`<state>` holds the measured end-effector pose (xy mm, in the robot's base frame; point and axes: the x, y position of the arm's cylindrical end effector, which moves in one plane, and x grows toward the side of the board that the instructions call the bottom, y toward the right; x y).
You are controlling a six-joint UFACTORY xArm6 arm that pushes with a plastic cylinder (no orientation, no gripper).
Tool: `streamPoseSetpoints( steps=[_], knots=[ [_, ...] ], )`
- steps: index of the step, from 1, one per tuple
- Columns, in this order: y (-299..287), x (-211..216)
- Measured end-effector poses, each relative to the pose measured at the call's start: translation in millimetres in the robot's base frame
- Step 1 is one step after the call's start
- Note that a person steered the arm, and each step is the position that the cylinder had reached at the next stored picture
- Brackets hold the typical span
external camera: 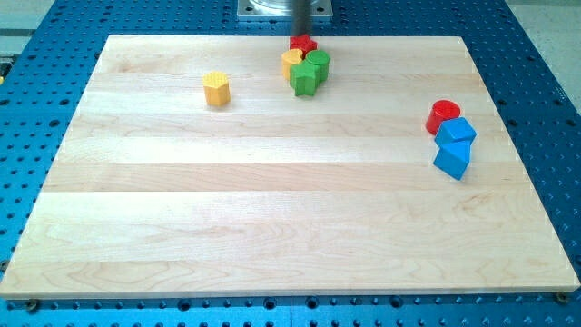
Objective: Add the red circle and hexagon in the group of blocks
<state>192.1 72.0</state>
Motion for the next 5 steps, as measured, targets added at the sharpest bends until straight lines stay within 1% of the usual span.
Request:
streamPoseSetpoints(
  steps=[1,2,3,4,5],
  knots=[
    [75,63],
    [122,167],
    [207,198],
    [260,202],
    [260,228]
  ],
)
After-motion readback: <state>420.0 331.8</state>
